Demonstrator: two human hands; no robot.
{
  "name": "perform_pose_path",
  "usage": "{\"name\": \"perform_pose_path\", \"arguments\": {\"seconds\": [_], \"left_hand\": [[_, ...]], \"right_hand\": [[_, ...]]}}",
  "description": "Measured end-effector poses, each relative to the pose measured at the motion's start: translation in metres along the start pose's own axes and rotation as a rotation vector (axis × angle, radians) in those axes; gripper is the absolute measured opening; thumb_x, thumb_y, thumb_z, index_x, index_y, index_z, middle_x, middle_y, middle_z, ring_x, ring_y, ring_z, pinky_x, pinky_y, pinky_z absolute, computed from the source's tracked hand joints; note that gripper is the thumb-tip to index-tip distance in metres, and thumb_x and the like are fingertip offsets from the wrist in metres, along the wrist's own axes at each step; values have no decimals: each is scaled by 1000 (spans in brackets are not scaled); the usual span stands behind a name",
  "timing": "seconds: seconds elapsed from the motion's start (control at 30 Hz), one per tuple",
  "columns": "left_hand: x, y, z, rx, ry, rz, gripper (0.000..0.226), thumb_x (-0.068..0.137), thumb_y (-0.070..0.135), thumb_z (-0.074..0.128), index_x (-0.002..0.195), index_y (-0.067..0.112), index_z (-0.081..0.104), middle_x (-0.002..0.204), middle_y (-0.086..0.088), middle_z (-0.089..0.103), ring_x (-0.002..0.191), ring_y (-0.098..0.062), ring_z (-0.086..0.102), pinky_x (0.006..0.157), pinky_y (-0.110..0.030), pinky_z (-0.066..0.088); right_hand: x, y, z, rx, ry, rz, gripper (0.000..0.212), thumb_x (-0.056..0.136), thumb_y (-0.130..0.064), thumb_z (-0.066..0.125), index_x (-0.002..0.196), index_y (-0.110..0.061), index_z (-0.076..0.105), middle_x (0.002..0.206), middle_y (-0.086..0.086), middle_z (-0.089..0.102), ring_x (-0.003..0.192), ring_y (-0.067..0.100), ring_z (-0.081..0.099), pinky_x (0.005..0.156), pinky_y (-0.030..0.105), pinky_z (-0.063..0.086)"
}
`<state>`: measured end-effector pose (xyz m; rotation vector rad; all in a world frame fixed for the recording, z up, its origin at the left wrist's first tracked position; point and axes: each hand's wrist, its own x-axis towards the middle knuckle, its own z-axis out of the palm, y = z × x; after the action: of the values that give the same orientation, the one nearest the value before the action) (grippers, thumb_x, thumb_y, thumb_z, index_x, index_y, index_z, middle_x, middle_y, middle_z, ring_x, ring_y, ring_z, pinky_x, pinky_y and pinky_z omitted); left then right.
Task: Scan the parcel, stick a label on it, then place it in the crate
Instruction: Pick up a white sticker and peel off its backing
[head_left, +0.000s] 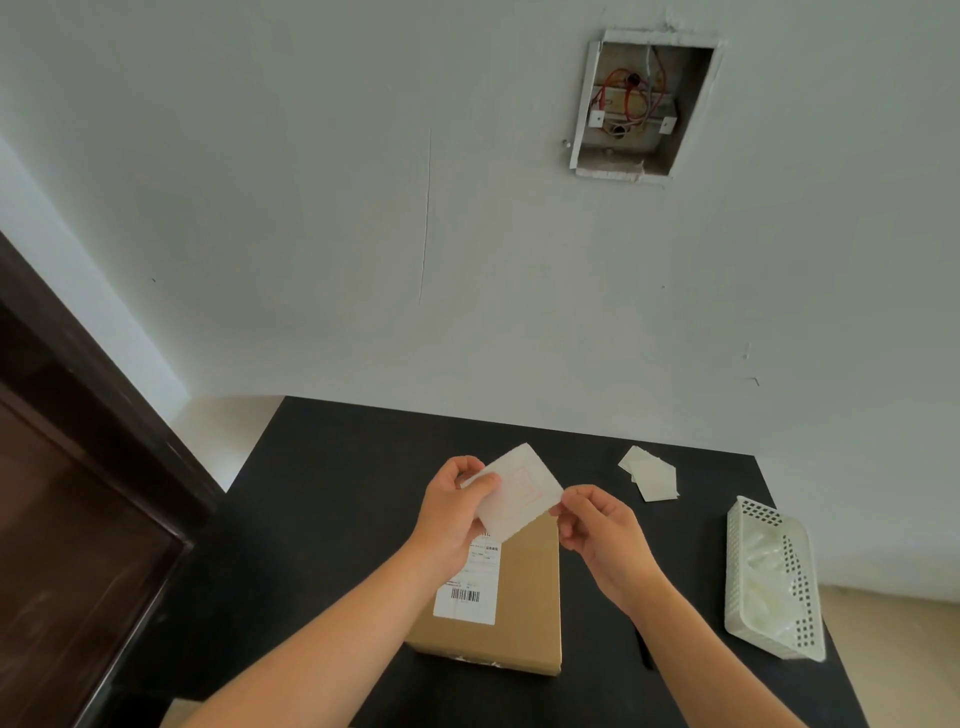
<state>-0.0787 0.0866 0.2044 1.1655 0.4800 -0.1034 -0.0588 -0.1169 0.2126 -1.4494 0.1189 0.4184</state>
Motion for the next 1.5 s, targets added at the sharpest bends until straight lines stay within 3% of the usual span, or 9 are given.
{"name": "perform_pose_path", "arguments": {"seconds": [0.1,0.2,0.3,0.43,0.73,0.93,1.1,1.5], "left_hand": [[-1,-1,1,107,-73,-9,21,97,18,68,119,16,66,118,-10,72,110,-28,70,75,-32,60],[-2,0,1,203,-105,2,17,101,21,64,115,16,71,112,-7,76,105,-23,73,74,-29,61],[-1,0,2,232,-66,72,14,101,24,64,111,15,69,112,-6,76,104,-25,73,80,-38,65],[0,3,3,237,3,140,15,100,29,64,111,18,67,114,-3,75,103,-27,74,88,-55,63],[1,5,6,184,64,164,9,101,28,64,108,23,68,108,6,77,100,-23,75,83,-49,66],[2,7,4,13,24,54,13,101,16,61,109,10,67,118,-9,75,108,-30,71,71,-33,62],[0,10,2,-77,-56,-3,21,98,16,58,116,15,70,106,-6,80,101,-29,71,68,-32,58],[3,12,0,-109,-55,-21,23,99,11,58,118,14,70,108,-9,79,96,-28,71,65,-32,58]], "right_hand": [[4,2,0,76,54,18,25,105,-14,55,97,-2,76,76,10,67,72,24,54,79,44,46],[5,1,0,116,38,32,27,105,-17,54,102,-5,78,82,12,69,76,26,55,82,45,46],[3,-2,1,137,-63,41,24,101,-19,60,100,-7,80,88,13,70,70,21,57,75,40,48],[-3,-2,5,-17,-248,42,20,100,-17,64,97,-3,78,89,14,69,68,18,57,67,33,48],[-2,-5,12,-170,-282,25,15,98,-15,67,91,-7,78,73,9,65,64,16,55,65,29,48],[5,-4,9,-125,-180,6,26,101,-11,58,81,-12,75,67,6,60,61,15,49,62,28,44],[12,-5,8,-53,-115,9,28,103,-16,57,82,-10,75,71,13,57,61,17,46,66,33,43],[13,-7,10,46,-162,21,28,104,-16,56,85,-11,76,85,18,57,65,17,46,66,31,43]]}}
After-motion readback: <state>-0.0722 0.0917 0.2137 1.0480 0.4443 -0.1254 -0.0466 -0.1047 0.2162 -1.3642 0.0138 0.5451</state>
